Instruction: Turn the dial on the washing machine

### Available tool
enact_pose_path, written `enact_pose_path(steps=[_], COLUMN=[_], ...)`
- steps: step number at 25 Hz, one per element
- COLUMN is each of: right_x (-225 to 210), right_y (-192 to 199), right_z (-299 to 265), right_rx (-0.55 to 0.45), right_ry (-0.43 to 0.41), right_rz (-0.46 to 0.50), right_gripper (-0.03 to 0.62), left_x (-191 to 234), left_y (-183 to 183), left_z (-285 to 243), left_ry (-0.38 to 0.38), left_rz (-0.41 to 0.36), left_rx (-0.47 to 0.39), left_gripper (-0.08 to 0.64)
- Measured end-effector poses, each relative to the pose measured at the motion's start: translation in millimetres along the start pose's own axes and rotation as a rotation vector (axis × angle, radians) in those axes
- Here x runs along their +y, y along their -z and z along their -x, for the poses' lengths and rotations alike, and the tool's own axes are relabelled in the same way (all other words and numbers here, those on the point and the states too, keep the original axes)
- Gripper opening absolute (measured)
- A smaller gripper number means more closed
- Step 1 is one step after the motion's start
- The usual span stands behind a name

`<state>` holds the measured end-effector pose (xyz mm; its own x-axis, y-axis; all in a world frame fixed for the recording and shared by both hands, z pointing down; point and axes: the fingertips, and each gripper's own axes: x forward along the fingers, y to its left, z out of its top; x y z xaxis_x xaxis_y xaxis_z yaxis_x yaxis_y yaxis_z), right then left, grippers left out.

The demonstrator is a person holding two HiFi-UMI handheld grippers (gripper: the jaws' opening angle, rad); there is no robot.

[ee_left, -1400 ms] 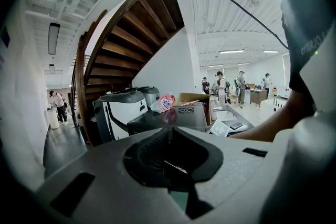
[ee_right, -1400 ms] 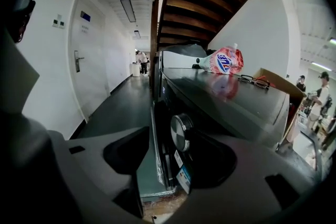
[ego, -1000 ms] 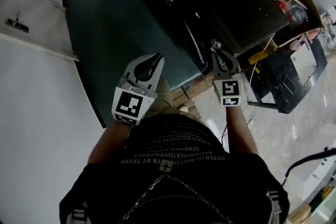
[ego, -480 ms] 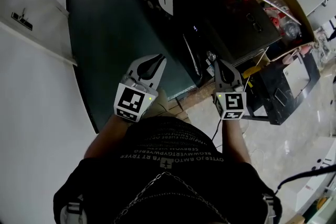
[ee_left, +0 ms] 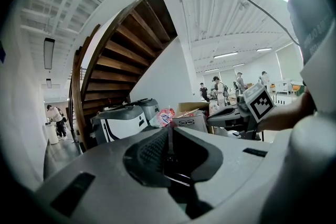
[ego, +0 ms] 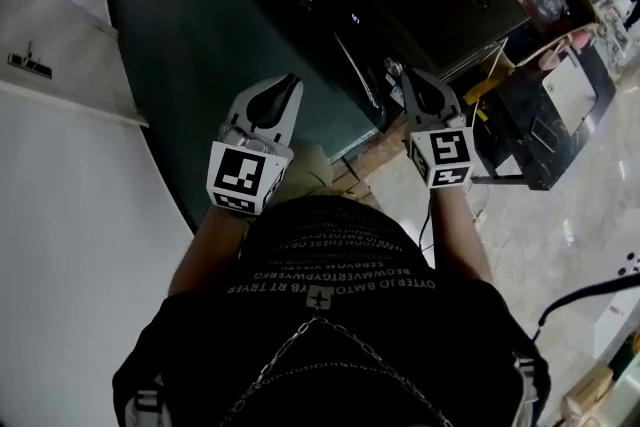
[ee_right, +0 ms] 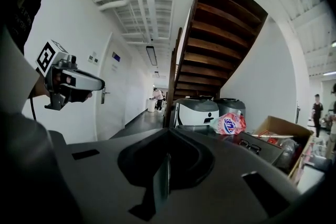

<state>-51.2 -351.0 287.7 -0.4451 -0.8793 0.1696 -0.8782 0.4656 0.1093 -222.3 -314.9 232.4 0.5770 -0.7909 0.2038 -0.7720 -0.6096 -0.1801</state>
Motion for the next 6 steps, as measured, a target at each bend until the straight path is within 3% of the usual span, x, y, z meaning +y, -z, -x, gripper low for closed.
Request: enact_pose_path(steps=[6], right_x=[2.9], right_y=[0.3], right_z=[-6.6], right_rx=[0.008], right_ry=[-0.010], right_rz=[-0.048], right_gripper=[-0.005], left_x=[5.7], left_y=[0.5], left_z=[-13.3], left_ry=[0.019], left_rz=[0.007], left_rx=[0.005], left_gripper=[0.032])
